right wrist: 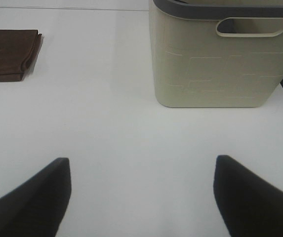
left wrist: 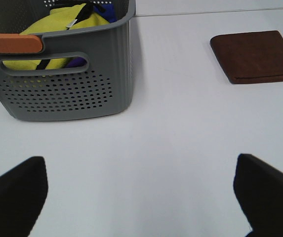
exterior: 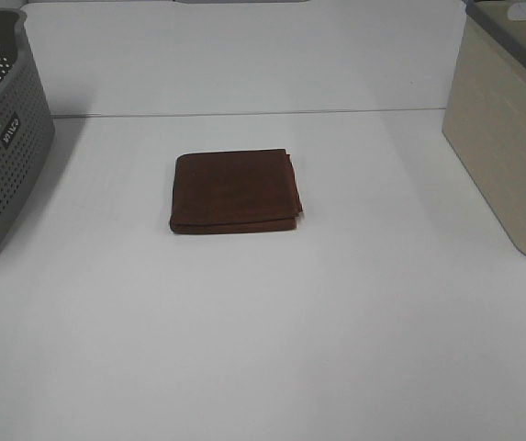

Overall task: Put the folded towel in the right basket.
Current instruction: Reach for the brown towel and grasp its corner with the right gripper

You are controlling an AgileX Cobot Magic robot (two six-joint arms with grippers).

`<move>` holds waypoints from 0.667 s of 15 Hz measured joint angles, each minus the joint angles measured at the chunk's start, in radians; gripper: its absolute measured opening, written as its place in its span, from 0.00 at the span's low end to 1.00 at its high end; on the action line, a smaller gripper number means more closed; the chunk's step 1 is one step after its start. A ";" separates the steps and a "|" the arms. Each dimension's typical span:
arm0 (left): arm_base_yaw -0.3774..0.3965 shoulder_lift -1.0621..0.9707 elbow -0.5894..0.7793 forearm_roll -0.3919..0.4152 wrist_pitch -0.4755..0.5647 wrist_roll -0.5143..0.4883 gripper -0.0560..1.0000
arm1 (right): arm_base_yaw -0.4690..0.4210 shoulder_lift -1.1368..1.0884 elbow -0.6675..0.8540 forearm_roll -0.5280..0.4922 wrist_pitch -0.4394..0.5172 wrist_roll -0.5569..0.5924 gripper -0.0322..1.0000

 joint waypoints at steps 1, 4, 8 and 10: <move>0.000 0.000 0.000 0.000 0.000 0.000 0.97 | 0.000 0.000 0.000 0.000 0.000 0.000 0.76; 0.000 0.000 0.000 0.000 0.000 0.000 0.97 | 0.000 0.000 0.000 0.000 0.000 0.000 0.76; 0.000 0.000 0.000 0.000 0.000 0.000 0.97 | 0.000 0.000 0.000 0.000 0.000 0.000 0.76; 0.000 0.000 0.000 0.000 0.000 0.000 0.97 | 0.000 0.000 0.000 0.000 0.000 0.000 0.76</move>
